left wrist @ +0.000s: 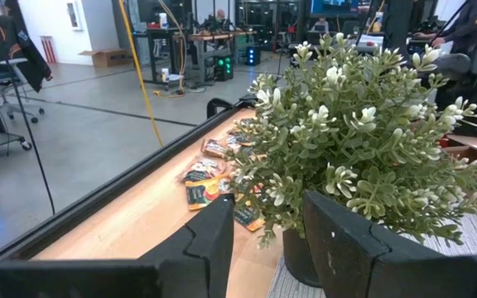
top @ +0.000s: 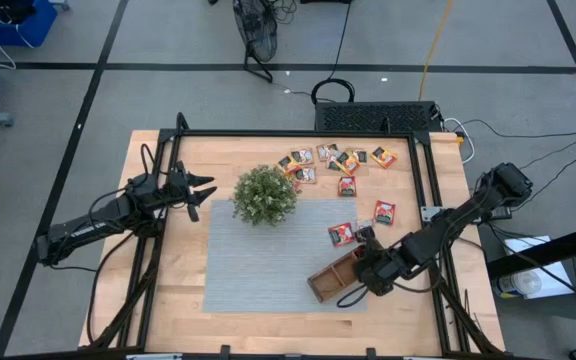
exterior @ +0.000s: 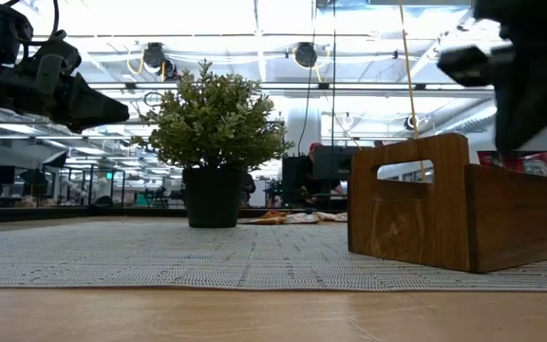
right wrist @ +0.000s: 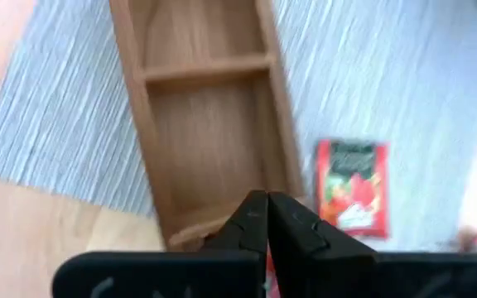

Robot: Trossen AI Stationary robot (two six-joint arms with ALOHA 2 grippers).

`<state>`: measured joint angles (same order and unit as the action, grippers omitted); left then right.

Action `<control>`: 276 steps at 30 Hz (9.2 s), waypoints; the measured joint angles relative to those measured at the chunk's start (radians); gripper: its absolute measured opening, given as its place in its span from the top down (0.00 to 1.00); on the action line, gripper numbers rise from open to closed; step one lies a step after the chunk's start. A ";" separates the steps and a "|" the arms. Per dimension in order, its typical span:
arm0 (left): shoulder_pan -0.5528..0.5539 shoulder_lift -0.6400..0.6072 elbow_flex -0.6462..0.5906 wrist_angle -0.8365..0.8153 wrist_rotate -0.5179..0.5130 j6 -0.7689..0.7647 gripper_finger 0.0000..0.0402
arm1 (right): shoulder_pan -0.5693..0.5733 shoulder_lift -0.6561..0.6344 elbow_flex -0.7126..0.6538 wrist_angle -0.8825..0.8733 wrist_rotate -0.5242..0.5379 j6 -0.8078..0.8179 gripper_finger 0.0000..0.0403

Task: Pick & Place Tea
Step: Put the strawberry tea sachet into the brown organizer

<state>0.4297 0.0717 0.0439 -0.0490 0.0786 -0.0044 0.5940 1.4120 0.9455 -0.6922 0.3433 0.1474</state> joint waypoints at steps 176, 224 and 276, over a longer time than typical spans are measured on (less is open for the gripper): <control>0.000 0.000 0.000 0.000 0.000 0.000 0.63 | -1.144 0.246 0.051 0.067 -0.298 -0.423 0.99; 0.000 0.000 0.000 0.000 0.000 0.000 0.63 | 0.225 -0.242 -0.186 0.024 0.411 0.448 1.00; 0.000 0.000 0.000 0.000 0.000 0.000 0.63 | 0.267 -0.141 -0.290 0.256 0.464 0.208 0.81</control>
<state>0.4297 0.0716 0.0441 -0.0488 0.0787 -0.0044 0.8612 1.2709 0.6552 -0.4366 0.8074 0.3557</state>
